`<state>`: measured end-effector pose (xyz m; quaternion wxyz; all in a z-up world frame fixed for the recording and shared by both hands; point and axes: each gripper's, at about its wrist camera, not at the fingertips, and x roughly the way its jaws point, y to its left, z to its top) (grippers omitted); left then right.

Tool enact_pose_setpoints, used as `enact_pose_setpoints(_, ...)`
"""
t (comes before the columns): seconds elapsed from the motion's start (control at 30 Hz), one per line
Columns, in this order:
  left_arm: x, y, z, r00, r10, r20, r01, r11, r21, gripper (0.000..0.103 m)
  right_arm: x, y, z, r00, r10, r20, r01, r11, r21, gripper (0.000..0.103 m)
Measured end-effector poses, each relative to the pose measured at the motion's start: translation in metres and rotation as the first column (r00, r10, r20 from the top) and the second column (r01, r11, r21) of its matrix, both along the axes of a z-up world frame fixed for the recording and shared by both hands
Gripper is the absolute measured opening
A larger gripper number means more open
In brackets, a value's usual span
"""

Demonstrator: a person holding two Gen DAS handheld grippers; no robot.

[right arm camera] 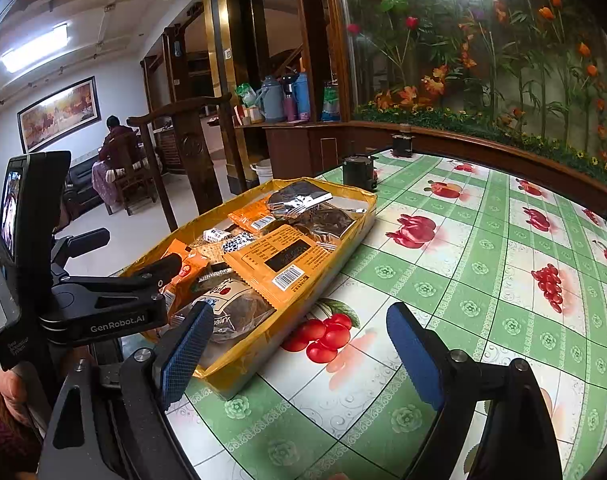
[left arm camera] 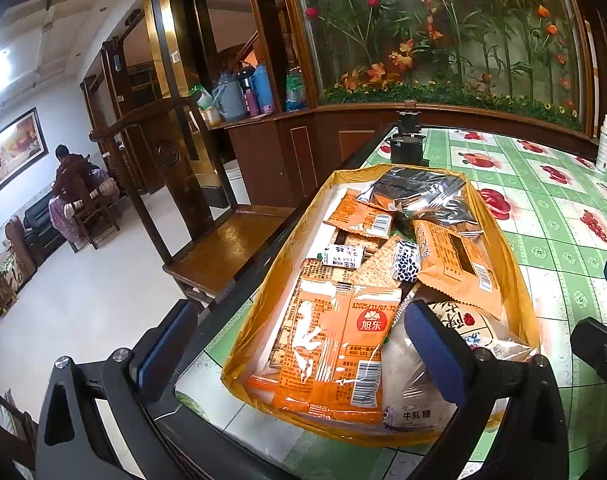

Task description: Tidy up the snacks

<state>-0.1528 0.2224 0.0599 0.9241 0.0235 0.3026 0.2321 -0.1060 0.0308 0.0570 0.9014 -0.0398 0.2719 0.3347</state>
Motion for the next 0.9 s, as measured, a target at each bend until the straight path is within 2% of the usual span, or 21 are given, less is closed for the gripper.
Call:
enact_pose_setpoints(0.7, -0.0013, -0.0022, -0.0011, 1.000, -0.003, -0.004, 0.003, 1.000, 0.003, 0.103, 0.0009, -0.0019, -0.0005, 1.000, -0.002, -0.003, 0.002, 1.000, -0.006, 0.091)
enact_pose_setpoints(0.9, -0.0035, -0.0033, -0.0011, 1.000, -0.009, -0.005, 0.009, 1.000, 0.003, 0.103, 0.0074, -0.0061, -0.0043, 0.998, -0.054, -0.025, 0.053, 0.998, -0.029, 0.091)
